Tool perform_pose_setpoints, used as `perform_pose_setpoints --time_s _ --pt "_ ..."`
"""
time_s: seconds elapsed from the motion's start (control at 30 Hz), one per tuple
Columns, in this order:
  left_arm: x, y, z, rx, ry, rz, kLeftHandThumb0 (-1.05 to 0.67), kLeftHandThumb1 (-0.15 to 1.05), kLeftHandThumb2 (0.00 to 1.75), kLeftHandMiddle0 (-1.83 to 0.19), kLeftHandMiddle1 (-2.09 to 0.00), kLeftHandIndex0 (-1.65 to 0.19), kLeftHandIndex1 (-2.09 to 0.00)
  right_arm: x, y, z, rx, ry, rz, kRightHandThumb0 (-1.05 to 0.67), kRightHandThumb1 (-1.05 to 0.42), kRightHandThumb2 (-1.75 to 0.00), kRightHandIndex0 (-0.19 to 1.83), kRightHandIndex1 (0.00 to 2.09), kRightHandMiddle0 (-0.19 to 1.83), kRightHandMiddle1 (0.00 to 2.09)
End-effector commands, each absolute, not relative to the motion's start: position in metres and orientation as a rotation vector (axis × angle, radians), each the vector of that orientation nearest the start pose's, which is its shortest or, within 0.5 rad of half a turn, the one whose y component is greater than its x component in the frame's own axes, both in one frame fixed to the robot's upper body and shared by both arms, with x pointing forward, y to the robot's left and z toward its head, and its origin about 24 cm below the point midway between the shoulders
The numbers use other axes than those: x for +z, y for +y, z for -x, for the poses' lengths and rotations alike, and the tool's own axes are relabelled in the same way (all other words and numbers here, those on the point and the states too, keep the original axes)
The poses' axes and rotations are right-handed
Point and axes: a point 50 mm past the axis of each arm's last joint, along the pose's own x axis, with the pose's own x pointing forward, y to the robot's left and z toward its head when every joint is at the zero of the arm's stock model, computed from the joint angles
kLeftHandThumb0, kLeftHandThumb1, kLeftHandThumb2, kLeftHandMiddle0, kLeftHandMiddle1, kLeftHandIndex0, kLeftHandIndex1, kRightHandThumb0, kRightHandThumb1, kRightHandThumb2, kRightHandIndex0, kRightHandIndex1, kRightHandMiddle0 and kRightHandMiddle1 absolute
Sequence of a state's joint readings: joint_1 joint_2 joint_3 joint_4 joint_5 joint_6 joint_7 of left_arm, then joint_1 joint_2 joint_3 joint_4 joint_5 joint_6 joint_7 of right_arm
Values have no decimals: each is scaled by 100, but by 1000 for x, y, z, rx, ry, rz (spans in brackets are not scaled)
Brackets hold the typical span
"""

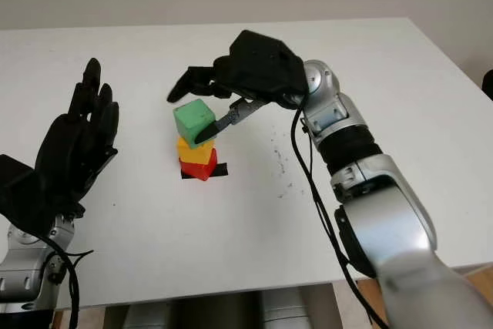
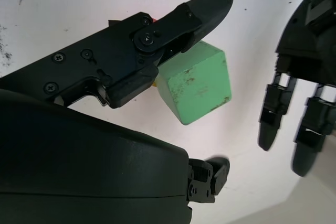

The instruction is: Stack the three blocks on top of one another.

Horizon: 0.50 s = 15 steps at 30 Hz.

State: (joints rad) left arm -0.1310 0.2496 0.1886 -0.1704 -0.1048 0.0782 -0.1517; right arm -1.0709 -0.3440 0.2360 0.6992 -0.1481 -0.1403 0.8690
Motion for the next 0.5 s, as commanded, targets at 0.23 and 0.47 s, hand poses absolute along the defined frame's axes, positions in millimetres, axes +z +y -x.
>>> perform_pose_setpoints --time_s 0.23,0.47 --pt "124 217 -270 -19 -247 -156 -80 105 50 19 0 19 -5 237 -124 -364 940 -337 639 -102 -94 -7 -19 0 -19 0" --pt "123 216 -272 -18 -252 -161 -79 105 52 19 0 19 -5 206 -148 -357 649 -320 343 -94 -105 -62 -19 0 -19 0"
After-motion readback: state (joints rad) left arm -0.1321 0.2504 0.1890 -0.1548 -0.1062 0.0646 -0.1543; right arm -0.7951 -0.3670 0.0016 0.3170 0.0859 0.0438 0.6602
